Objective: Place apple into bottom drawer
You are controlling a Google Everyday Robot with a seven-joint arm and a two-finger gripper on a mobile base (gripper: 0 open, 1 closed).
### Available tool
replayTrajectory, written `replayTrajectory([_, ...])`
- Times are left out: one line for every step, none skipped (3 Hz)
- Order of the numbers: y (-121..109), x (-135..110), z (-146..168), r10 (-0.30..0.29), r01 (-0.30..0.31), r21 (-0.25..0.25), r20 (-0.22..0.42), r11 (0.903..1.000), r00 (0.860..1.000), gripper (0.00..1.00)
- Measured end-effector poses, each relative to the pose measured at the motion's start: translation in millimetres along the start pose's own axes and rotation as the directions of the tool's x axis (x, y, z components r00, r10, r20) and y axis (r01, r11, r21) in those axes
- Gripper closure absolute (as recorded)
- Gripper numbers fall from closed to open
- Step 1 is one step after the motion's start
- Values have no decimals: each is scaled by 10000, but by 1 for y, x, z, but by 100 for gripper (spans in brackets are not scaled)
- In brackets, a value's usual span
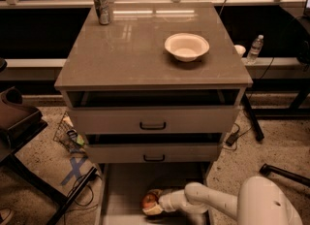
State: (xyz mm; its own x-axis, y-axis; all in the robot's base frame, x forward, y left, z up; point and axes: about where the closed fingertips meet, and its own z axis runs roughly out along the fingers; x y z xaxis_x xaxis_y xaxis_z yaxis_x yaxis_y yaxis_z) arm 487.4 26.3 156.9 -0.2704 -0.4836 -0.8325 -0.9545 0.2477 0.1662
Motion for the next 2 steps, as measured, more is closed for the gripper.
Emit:
replayTrajectory([3,0,3,11,-10,-61,17,10000,10000,0])
replayTrajectory([3,-1,3,11,-11,-62,17,10000,10000,0])
